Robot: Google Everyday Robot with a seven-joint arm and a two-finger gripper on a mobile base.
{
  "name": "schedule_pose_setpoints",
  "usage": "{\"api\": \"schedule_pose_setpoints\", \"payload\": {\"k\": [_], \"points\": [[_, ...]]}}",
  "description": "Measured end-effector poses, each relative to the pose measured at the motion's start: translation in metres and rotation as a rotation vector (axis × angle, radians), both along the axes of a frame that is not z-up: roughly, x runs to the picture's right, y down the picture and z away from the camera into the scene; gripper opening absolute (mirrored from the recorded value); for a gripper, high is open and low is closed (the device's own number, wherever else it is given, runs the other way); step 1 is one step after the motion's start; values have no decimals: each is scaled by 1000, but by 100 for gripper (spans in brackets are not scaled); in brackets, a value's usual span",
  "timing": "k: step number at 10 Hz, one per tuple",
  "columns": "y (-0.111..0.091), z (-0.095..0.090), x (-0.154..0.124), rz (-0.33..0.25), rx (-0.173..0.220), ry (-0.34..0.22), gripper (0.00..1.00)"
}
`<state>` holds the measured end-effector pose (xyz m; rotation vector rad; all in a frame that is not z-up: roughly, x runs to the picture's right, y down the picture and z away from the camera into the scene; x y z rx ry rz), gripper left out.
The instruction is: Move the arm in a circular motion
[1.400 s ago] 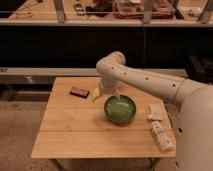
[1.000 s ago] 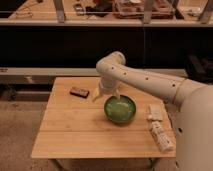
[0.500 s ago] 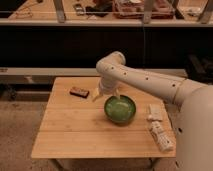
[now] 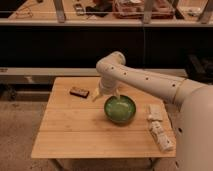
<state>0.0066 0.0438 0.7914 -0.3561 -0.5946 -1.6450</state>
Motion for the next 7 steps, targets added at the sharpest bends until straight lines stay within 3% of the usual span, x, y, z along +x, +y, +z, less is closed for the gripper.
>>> {"api": "schedule_pose_setpoints", "payload": {"k": [7], "points": [[-7,0,3,-2,4,8,80]]}}
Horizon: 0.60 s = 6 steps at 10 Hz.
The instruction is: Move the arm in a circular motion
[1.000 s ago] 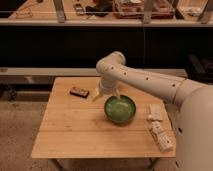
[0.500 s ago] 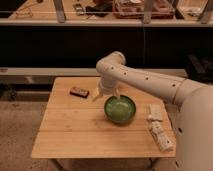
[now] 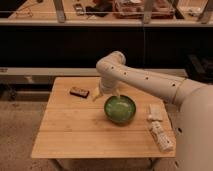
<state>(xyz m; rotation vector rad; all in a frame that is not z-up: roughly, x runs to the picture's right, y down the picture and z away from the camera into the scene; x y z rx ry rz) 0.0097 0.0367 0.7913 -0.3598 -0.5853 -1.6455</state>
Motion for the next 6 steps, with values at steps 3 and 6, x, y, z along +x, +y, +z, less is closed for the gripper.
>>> {"api": "schedule_pose_setpoints", "payload": {"k": [3,6], "points": [[-45,-9,-22,-70,0,-2,80],[-48,-32,-90,-237,-55,-88,80]]}}
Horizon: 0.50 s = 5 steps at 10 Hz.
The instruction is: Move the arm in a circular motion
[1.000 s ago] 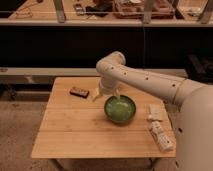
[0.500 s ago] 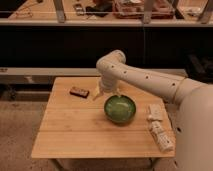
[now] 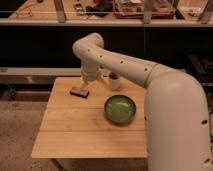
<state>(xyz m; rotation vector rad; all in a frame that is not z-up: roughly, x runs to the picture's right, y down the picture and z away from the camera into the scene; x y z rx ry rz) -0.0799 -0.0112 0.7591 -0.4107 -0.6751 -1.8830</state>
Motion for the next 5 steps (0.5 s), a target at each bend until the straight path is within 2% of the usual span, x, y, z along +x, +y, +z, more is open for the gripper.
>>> {"api": "schedule_pose_setpoints", "payload": {"k": [1,2,3,4,5], "points": [[13,-8,-16,-49,-30,-27,80],[37,-18,-27,-99,-71,-52,80],[57,-25,-27,-125,-99,-60,80],[89,-36,-17,-133,-137,-48,80],[117,-44,3,-103,-159,-14,80]]}}
